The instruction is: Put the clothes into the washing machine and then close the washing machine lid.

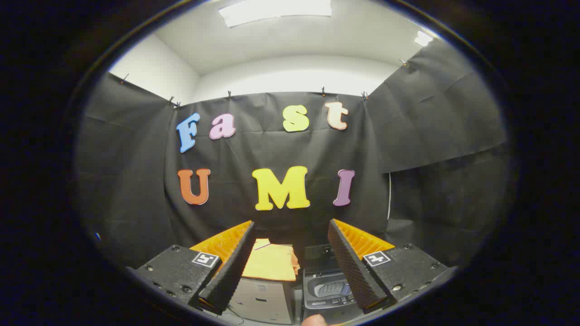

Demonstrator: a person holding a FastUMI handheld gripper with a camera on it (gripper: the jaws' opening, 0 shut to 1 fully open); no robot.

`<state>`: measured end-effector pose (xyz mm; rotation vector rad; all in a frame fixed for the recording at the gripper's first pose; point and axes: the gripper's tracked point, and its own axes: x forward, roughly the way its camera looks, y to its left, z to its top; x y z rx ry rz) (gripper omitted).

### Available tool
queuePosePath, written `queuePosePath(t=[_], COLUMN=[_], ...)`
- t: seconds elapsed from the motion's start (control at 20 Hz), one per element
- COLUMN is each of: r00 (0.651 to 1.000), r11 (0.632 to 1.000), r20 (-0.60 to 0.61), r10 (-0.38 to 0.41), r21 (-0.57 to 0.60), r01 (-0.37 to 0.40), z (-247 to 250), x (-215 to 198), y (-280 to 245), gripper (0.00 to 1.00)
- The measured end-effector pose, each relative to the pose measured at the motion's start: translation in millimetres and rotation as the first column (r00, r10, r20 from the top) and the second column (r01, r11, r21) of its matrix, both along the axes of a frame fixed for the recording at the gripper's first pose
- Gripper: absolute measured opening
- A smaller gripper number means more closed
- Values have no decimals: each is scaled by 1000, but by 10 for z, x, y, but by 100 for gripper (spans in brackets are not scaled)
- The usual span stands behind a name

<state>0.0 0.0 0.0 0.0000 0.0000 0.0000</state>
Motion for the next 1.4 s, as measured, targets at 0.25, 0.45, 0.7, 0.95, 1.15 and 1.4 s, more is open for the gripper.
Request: queuePosePath(t=[0.25, 0.45, 0.7, 0.95, 1.15, 1.4], r00=[1000, 999, 997, 994, 988, 964], r11=[1000, 999, 998, 996, 994, 992], r20=[-19, -41, -51, -69, -111, -235], r10=[8, 36, 55, 88, 107, 122], r21=[-15, 27, 37, 31, 26, 63], r01=[-8, -35, -53, -86, -105, -111], z=[-111, -174, -224, -283, -361, -483], x=[142, 262, 376, 494, 622, 878], y=[-16, 21, 56, 271, 568, 969], gripper=[100, 100, 100, 100, 100, 100])
